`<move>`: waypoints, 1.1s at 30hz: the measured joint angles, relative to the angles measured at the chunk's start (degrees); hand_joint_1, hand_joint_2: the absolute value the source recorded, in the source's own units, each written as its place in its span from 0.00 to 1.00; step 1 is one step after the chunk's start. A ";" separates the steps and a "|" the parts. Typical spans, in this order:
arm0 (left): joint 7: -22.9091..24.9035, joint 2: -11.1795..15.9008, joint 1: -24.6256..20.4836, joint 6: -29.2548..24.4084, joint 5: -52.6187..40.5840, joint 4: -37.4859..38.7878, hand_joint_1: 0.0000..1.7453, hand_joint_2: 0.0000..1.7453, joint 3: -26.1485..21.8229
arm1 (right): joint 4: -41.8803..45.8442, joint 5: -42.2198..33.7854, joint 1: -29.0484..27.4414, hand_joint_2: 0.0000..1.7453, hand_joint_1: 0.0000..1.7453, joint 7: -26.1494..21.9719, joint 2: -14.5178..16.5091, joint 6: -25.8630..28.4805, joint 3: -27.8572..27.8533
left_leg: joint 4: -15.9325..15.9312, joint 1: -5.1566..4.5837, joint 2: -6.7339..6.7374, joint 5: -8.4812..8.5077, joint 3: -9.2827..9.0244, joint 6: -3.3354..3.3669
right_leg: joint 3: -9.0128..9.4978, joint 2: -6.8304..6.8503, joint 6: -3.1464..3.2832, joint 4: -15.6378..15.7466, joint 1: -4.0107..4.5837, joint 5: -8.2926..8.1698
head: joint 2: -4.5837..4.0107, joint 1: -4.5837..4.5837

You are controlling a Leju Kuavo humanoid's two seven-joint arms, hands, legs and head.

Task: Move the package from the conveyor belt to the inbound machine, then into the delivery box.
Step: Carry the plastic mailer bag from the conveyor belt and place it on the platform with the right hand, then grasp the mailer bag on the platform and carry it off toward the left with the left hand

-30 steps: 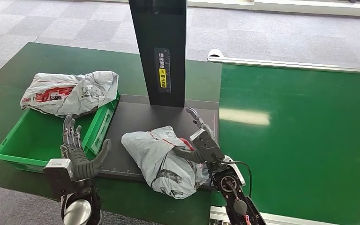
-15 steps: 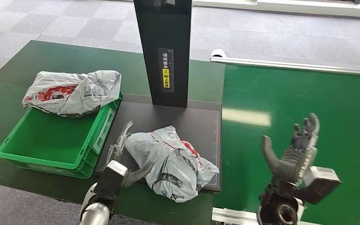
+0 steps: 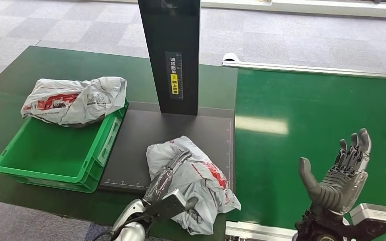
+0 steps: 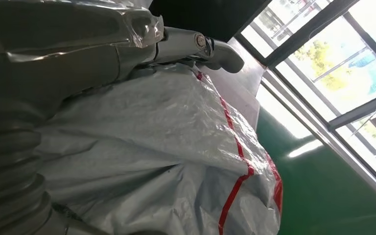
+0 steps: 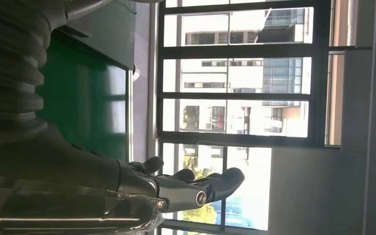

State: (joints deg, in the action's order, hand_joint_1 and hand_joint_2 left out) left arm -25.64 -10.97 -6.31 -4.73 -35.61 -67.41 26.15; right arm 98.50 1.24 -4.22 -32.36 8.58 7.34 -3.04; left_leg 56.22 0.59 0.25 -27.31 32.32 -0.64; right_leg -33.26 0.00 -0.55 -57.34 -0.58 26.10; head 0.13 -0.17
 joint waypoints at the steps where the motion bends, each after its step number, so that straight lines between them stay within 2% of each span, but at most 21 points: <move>1: 0.04 0.00 -0.18 -0.05 -0.12 0.45 0.00 1.00 0.25 | 0.19 -0.01 -0.07 1.00 0.00 0.01 0.02 0.04 -0.07 | 0.00 0.00 0.00 0.00 0.00 0.00 | 0.00 0.00 0.00 0.00 0.00 0.00 | 0.00 0.01; 31: 0.09 -0.07 -1.53 -0.19 -0.24 3.24 0.00 1.00 1.44 | 1.04 -0.01 -0.41 1.00 0.00 0.03 0.14 0.09 -0.62 | 0.00 0.00 0.00 0.00 -0.04 0.00 | 0.04 0.00 0.00 0.00 0.00 0.00 | 0.00 0.00; 33: 0.09 -0.07 -1.54 -0.19 -0.24 3.27 0.50 1.00 1.45 | 1.04 -0.01 -0.41 1.00 0.00 0.03 0.14 0.09 -0.64 | 0.00 0.00 0.00 0.00 -0.04 0.00 | 0.05 0.00 0.00 0.00 0.00 0.00 | 0.00 0.00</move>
State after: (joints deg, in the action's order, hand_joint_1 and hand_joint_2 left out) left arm -25.55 -11.04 -7.85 -4.92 -35.85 -64.14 27.59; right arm 99.54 1.22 -4.63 -32.33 8.72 7.43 -3.69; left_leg 56.22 0.58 0.25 -27.31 32.29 -0.64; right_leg -33.22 0.00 -0.55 -57.34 -0.59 26.10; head 0.13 -0.17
